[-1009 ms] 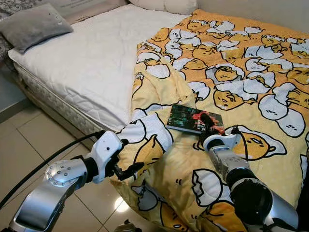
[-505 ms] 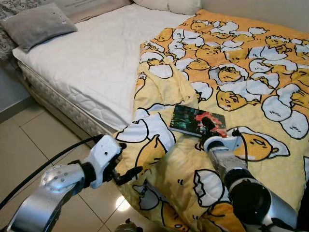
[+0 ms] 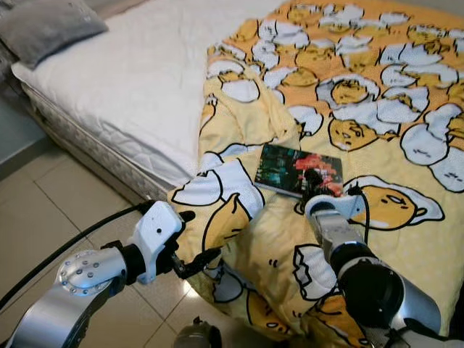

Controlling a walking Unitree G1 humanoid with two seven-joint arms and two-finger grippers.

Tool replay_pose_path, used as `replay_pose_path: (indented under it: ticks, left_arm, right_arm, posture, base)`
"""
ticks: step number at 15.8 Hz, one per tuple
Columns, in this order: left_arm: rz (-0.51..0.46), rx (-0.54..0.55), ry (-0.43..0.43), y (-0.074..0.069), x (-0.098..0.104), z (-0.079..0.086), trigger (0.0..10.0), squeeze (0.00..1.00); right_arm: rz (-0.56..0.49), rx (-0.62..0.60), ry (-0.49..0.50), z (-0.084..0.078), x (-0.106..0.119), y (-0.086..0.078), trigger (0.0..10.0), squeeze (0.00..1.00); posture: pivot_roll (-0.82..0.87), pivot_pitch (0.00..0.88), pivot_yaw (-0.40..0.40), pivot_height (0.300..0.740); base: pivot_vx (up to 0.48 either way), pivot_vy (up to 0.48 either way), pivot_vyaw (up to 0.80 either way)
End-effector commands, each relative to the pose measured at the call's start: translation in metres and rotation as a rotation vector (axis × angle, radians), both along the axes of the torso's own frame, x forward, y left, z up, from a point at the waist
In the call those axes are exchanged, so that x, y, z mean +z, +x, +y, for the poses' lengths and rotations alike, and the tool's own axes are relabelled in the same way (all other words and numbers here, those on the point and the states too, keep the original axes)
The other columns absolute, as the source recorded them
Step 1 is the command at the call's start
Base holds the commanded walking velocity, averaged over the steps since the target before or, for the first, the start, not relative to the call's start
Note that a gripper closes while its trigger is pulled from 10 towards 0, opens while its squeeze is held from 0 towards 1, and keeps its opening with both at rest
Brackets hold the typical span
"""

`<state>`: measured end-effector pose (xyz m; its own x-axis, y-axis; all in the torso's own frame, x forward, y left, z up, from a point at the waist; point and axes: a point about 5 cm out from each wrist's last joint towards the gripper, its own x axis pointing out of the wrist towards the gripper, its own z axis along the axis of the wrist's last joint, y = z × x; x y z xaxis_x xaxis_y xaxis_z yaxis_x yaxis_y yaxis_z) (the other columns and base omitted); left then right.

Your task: Clean up the room

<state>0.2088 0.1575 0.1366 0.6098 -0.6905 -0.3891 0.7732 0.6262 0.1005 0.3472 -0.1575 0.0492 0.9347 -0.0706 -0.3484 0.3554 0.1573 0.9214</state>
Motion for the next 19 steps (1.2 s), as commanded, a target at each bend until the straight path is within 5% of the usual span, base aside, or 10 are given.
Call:
replay_pose_path:
  ticks: [1, 2, 3, 4, 5, 7, 19]
  left_arm:
    - [0.000, 0.018, 0.002, -0.001, 0.001, 0.003, 10.0, 1.00]
    - [-0.010, 0.023, -0.005, 0.000, 0.001, 0.001, 10.0, 1.00]
    - [-0.017, 0.026, -0.009, 0.001, 0.002, 0.000, 10.0, 1.00]
    - [-0.018, 0.028, -0.010, 0.001, 0.002, 0.000, 10.0, 1.00]
    - [-0.020, 0.028, -0.010, 0.001, 0.001, -0.001, 10.0, 1.00]
    - [-0.023, 0.030, -0.010, 0.002, 0.001, -0.001, 10.0, 1.00]
    - [-0.011, 0.004, -0.016, 0.002, 0.000, -0.007, 10.0, 1.00]
  right_arm:
    - [-0.024, -0.026, 0.031, 0.002, 0.004, 0.003, 10.0, 0.00]
    - [-0.102, -0.057, 0.068, -0.001, 0.015, 0.009, 6.4, 0.00]
    - [-0.145, -0.070, 0.083, -0.003, 0.021, 0.012, 4.8, 0.00]
    - [-0.156, -0.073, 0.084, -0.003, 0.023, 0.014, 4.8, 0.00]
    - [-0.160, -0.077, 0.084, -0.004, 0.025, 0.014, 2.5, 0.00]
    - [-0.157, -0.080, 0.081, -0.006, 0.025, 0.015, 0.0, 0.00]
    - [-0.107, -0.042, 0.068, 0.000, 0.015, 0.009, 0.0, 0.00]
  posture:
    - [0.19, 0.172, 0.084, 0.740]
    - [0.18, 0.149, 0.077, 0.740]
    - [0.18, 0.141, 0.075, 0.740]
    - [0.18, 0.134, 0.074, 0.740]
    - [0.17, 0.121, 0.073, 0.740]
    - [0.17, 0.114, 0.070, 0.740]
    - [0.17, 0.103, 0.072, 0.740]
  base:
    - [0.000, 0.000, 0.00]
    - [0.000, 0.000, 0.00]
    - [0.000, 0.000, 0.00]
    - [0.000, 0.000, 0.00]
    - [0.000, 0.000, 0.00]
    - [0.000, 0.000, 0.00]
    - [0.000, 0.000, 0.00]
